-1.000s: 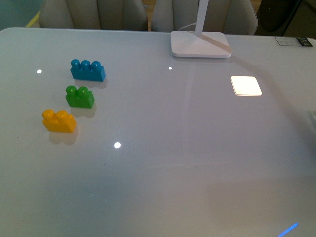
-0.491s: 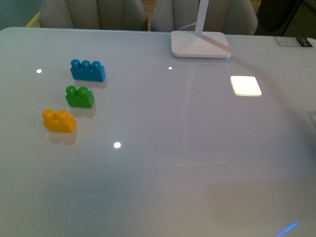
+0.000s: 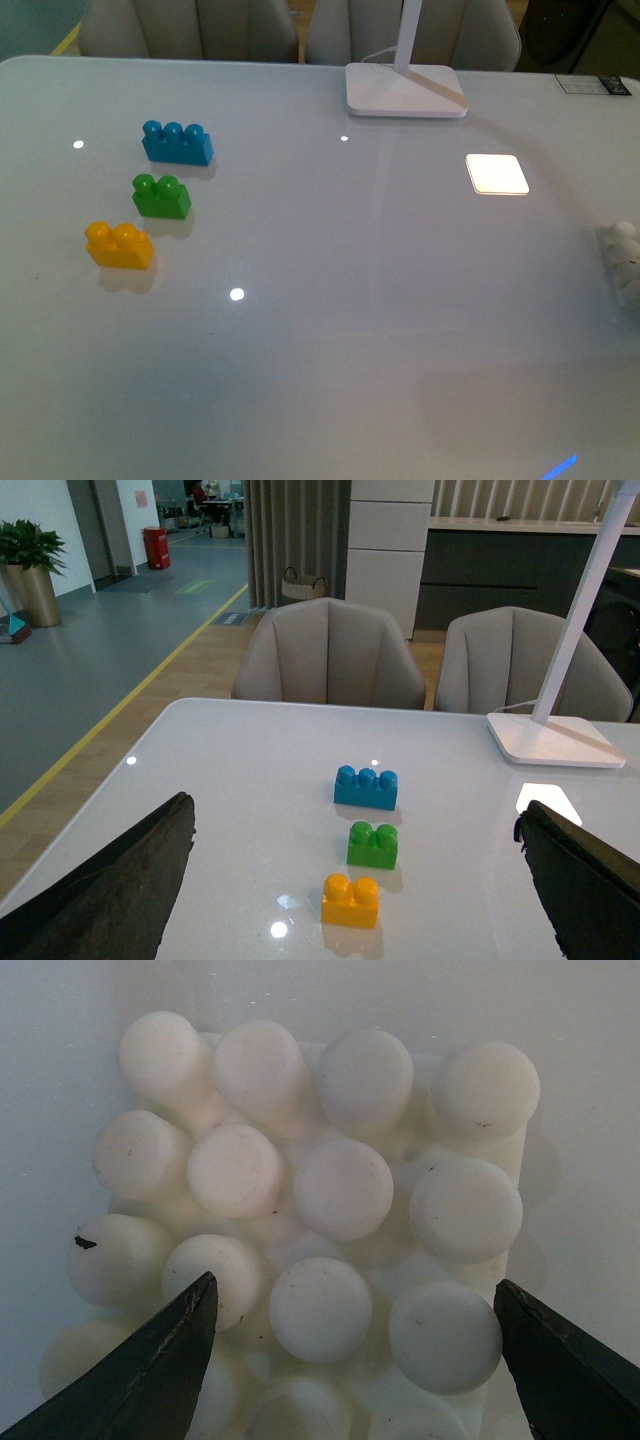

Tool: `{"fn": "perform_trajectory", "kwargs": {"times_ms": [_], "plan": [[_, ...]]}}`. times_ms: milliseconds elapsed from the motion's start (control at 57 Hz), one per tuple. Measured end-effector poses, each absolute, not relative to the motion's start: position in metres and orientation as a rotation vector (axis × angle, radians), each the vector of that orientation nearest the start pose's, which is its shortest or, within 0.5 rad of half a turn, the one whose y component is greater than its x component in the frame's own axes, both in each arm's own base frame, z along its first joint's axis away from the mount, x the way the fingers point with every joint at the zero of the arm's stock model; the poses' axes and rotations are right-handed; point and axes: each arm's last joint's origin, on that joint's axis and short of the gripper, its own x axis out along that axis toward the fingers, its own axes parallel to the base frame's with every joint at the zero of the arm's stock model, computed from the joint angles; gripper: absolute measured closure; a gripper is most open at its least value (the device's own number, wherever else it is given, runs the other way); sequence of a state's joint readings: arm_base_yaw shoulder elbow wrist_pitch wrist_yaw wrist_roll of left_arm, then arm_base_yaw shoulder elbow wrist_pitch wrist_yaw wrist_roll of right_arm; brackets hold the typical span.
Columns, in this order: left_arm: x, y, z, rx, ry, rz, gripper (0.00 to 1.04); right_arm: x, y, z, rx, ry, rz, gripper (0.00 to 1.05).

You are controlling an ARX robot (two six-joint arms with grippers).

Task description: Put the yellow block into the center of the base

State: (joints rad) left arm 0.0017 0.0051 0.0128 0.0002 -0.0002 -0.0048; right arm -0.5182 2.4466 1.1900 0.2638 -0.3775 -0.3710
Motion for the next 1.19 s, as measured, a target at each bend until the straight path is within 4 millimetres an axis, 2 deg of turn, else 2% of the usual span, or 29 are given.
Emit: {"fn": "perform_trajectory", "kwargs": {"times_ms": [175, 281, 351, 632, 947, 1193], "plan": [[0.097, 0.000, 0.167, -0.005, -0.008, 0.002, 0.07, 0.373, -0.146, -0.020, 0.021, 0.928, 0.111, 0.24], [0.097, 0.000, 0.167, -0.005, -0.008, 0.002, 0.07, 0.378, -0.125, -0.021, 0.000, 0.929, 0.143, 0.23], [0.097, 0.000, 0.167, -0.005, -0.008, 0.002, 0.07, 0.381, -0.114, -0.022, -0.012, 0.931, 0.157, 0.23], [0.097, 0.000, 0.167, -0.005, -0.008, 0.002, 0.07, 0.391, -0.042, -0.023, -0.087, 0.944, 0.264, 0.22], [0.097, 0.000, 0.167, -0.005, -0.008, 0.002, 0.07, 0.393, 0.004, -0.023, -0.099, 0.964, 0.322, 0.21], [0.097, 0.000, 0.167, -0.005, -0.008, 0.002, 0.07, 0.418, 0.048, -0.022, -0.082, 0.972, 0.356, 0.20]]}}
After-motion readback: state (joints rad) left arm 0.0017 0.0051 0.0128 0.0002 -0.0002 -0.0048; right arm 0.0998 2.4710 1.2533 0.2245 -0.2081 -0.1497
